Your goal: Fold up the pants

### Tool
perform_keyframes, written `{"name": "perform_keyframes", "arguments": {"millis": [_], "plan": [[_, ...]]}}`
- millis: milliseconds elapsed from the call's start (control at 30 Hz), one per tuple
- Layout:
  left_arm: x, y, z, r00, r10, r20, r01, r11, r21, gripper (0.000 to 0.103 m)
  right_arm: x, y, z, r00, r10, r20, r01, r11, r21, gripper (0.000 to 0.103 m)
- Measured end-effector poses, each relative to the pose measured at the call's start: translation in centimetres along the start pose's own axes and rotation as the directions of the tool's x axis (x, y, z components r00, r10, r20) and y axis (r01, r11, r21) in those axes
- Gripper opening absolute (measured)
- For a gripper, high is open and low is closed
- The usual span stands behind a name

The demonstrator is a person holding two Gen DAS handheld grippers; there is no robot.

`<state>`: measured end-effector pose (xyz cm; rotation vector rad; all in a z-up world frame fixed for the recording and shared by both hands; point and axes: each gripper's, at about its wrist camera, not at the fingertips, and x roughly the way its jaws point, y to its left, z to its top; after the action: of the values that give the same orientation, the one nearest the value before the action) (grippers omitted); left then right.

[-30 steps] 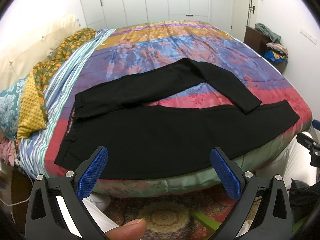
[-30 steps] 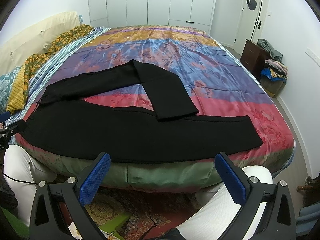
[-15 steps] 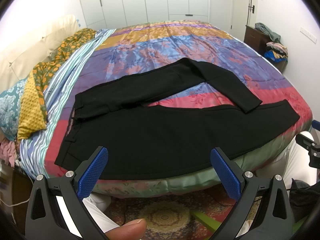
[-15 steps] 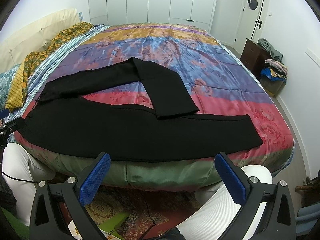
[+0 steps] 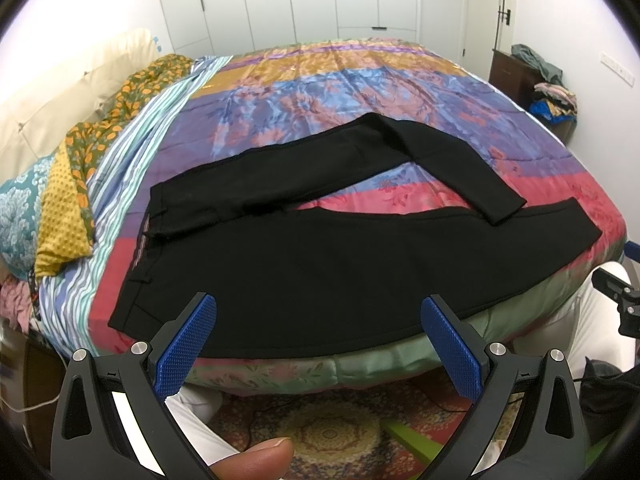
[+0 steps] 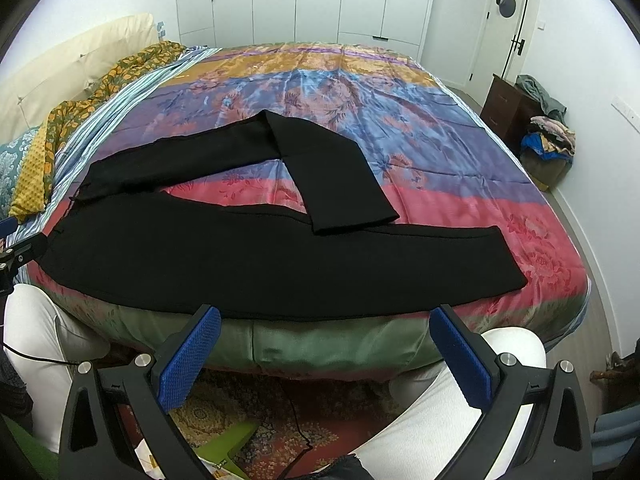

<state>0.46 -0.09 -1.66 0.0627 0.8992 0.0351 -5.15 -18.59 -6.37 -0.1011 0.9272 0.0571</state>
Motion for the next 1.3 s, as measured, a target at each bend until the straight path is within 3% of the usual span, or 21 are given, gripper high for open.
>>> {"name": "perform_keyframes", "arguments": {"millis": [267,533,667,767,833,900,1067,1133,1167,1200,1233,1300], "plan": [[0.3,-0.2,0.7,0.999,0.02,0.036,-0.021,1.0,0.019,0.102,0.4,0.5,-0.2,1.0,0.025,-0.007,-0.025,0.999,-0.044,0.103],[1.0,-1.4,0.9,1.0,0.002,0.027,-0.004,0.998,0.058,0.102,0.9,1.1,0.9,0.994,0.092,0.059,-0.087,0.993,-0.078,0.103],[1.3,-1.4,0.9,1.0,0.01,0.02,-0.011,0.998,0.056,0.102,5.3,0.8,2.1,0.994,0.058,0.094,-0.037,0.976,-0.212,0.103],[1.4,-1.1,0.8,1.0,0.024,0.014,-0.025,0.999,0.045,0.102,9.7,0.8,2.9,0.994,0.042,0.103,-0.001,0.928,-0.371,0.101],[1.7,-0.9,0.7,0.999,0.033,0.003,-0.033,0.999,0.035,0.102,13.0,0.8,3.1,0.996,0.049,0.072,-0.011,0.888,-0.459,0.09],[2.2,-0.7,0.6,0.999,0.039,-0.014,-0.039,0.999,0.027,0.102,16.3,0.6,3.4,0.998,0.052,0.024,-0.032,0.853,-0.521,0.073],[3.5,-1.0,0.5,0.997,0.047,-0.057,-0.045,0.998,0.035,0.102,21.3,0.5,4.4,0.997,0.078,0.004,-0.059,0.792,-0.607,0.072],[4.2,-1.2,0.6,0.996,0.05,-0.073,-0.048,0.998,0.041,0.102,22.9,0.3,5.2,0.994,0.103,-0.021,-0.095,0.789,-0.606,0.072],[4.5,-1.3,0.7,0.995,0.055,-0.082,-0.052,0.998,0.045,0.102,23.5,0.0,5.8,0.991,0.121,-0.049,-0.127,0.801,-0.585,0.061],[4.7,-1.3,0.7,0.995,0.059,-0.085,-0.055,0.997,0.047,0.102,23.9,-0.5,6.7,0.984,0.155,-0.09,-0.179,0.82,-0.544,0.036],[4.9,-1.2,0.8,0.994,0.063,-0.089,-0.059,0.997,0.049,0.102,23.8,-0.7,7.4,0.985,0.148,-0.092,-0.175,0.831,-0.529,0.023],[5.4,-1.2,0.8,0.993,0.07,-0.1,-0.066,0.997,0.049,0.102,22.4,-1.2,9.1,0.987,0.143,-0.068,-0.158,0.843,-0.515,0.015]]}}
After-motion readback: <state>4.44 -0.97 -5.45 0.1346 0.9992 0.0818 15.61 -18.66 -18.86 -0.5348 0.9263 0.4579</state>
